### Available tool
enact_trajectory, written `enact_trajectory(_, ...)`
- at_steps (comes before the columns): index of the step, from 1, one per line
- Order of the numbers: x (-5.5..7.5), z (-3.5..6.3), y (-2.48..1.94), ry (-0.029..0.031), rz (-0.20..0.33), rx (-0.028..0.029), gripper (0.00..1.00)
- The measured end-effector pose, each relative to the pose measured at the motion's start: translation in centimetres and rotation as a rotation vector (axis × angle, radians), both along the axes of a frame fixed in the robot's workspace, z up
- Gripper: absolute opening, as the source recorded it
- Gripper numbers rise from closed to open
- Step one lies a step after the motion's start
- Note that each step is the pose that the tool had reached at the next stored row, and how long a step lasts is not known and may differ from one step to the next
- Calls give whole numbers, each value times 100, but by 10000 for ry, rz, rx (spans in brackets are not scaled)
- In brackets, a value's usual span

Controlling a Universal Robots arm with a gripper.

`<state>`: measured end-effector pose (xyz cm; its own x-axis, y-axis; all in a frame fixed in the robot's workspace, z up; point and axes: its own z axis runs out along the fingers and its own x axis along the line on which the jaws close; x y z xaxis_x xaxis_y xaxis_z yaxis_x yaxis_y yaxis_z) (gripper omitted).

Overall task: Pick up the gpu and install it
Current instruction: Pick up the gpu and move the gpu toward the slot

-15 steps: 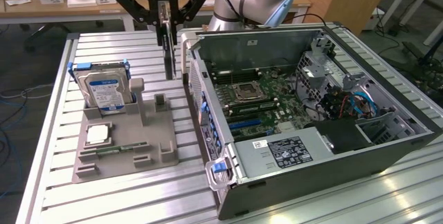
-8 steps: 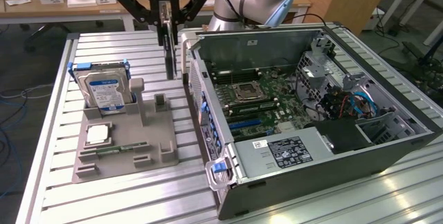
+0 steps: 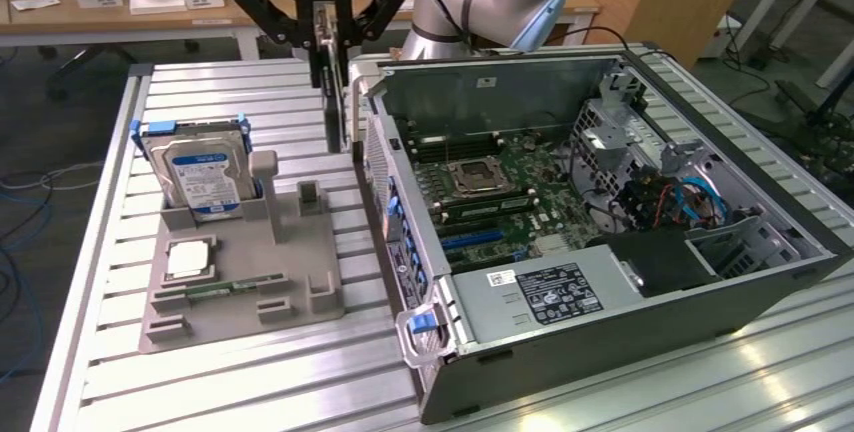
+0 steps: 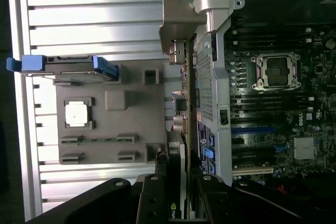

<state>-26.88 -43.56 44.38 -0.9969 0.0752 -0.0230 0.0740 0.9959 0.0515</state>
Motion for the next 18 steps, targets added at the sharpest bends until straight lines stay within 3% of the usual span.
enact_trajectory(18,217,0,0,0,0,11,27)
